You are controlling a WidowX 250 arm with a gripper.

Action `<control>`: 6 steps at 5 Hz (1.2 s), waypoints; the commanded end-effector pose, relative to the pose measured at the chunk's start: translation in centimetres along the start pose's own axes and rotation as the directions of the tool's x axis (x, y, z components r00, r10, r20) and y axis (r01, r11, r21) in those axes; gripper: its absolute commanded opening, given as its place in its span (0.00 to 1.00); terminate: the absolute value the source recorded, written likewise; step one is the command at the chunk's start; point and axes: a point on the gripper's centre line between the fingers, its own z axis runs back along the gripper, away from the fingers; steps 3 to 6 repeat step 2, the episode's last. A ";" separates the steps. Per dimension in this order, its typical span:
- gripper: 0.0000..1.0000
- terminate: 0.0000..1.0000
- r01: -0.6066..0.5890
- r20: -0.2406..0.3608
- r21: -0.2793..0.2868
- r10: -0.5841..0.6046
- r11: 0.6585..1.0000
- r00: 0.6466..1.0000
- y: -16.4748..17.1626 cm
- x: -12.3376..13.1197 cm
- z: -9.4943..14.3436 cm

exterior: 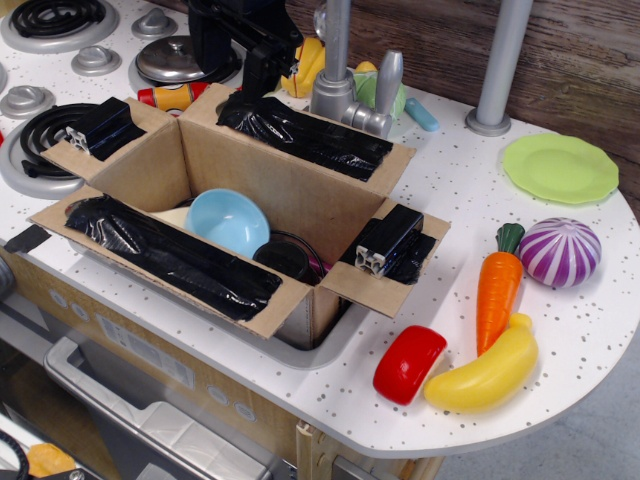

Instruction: Pick up bowl and put in small4fbox

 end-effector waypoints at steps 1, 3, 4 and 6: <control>1.00 0.00 -0.001 0.054 0.020 0.000 1.000 0.999 0.6 0.9 1.8; 1.00 1.00 -0.001 0.054 0.020 0.000 1.000 0.999 0.6 0.9 1.8; 1.00 1.00 -0.001 0.054 0.020 0.000 1.000 0.999 0.6 0.9 1.8; 1.00 1.00 -0.001 0.054 0.020 0.000 1.000 0.999 0.6 0.9 1.8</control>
